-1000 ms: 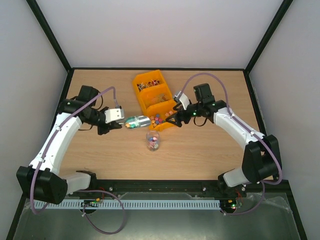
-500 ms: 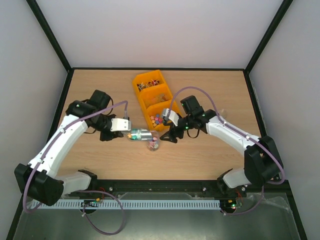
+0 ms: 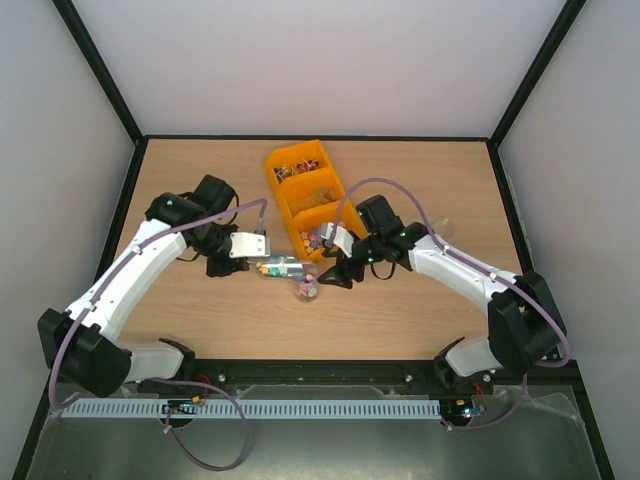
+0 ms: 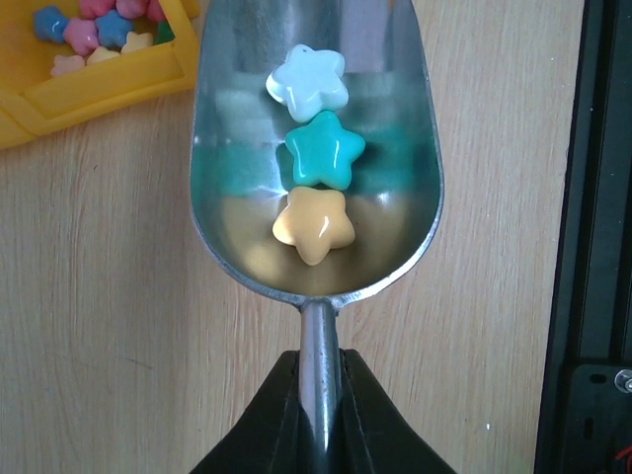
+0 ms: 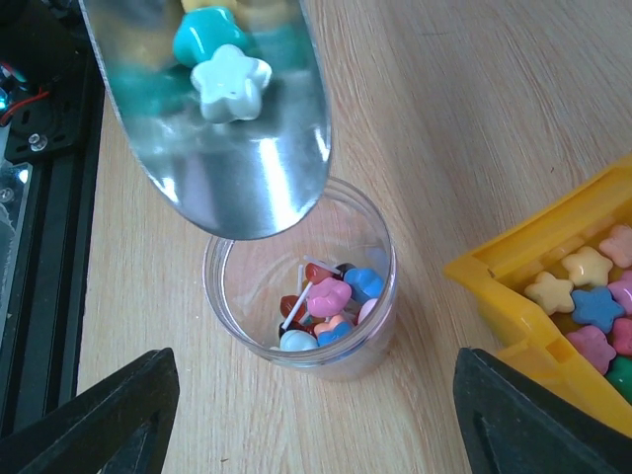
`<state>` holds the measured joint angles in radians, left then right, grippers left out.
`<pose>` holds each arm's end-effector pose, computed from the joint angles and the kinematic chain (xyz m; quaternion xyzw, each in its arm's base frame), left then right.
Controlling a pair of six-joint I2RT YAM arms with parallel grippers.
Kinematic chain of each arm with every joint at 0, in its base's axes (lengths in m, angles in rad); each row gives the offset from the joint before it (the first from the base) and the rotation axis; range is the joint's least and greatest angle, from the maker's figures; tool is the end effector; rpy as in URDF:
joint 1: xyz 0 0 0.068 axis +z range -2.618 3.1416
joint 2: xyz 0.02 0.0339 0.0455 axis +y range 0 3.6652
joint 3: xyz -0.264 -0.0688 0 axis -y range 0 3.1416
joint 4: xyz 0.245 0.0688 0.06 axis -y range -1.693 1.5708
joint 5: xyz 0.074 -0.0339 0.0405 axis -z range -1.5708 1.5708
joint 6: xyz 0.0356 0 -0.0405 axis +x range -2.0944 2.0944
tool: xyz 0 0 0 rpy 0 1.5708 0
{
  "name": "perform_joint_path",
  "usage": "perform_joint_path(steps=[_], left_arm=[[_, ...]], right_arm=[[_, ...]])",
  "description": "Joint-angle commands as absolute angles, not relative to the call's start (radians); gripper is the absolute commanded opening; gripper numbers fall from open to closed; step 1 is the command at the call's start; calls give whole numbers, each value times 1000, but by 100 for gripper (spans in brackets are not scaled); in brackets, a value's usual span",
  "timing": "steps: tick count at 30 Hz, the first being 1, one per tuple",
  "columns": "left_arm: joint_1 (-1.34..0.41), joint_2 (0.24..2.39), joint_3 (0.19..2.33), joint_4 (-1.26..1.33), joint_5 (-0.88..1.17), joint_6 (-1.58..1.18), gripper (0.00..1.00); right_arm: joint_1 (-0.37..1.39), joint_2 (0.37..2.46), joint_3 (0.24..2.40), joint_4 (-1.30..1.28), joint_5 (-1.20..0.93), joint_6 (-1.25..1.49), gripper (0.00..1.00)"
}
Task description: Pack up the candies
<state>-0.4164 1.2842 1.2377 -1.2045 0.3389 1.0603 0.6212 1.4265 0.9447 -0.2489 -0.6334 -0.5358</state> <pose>0.2026 -0.1025 0.3132 0.6748 0.7016 -0.1083 0.2016 0.2345 0.1937 0.2459 -0.5807 0.6570 0.3006 0.3750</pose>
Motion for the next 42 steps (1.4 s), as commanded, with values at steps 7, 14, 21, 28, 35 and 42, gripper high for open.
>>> perform_joint_path(steps=[7,14,21,28,35,42], left_arm=[[-439,1333,1297,-1236,273,1015,2],[-455,1347,1314,-1243,256,1010,2],[-471,1364,1323,-1253,235,1002,2],[-483,1372,1338,-1261,215,999,2],[-510,1375,1364,-1284,192,981,2],[-532,1379,1385,-1291,159,967,2]], right_arm=[[637,1449,937,-232,-633,-542,74],[639,1457,940,-228,-638,-537,70],[640,1463,945,-230,-636,-534,70],[640,1468,954,-238,-635,-543,70],[640,1473,960,-240,-633,-539,70],[640,1473,960,-241,-634,-538,70]])
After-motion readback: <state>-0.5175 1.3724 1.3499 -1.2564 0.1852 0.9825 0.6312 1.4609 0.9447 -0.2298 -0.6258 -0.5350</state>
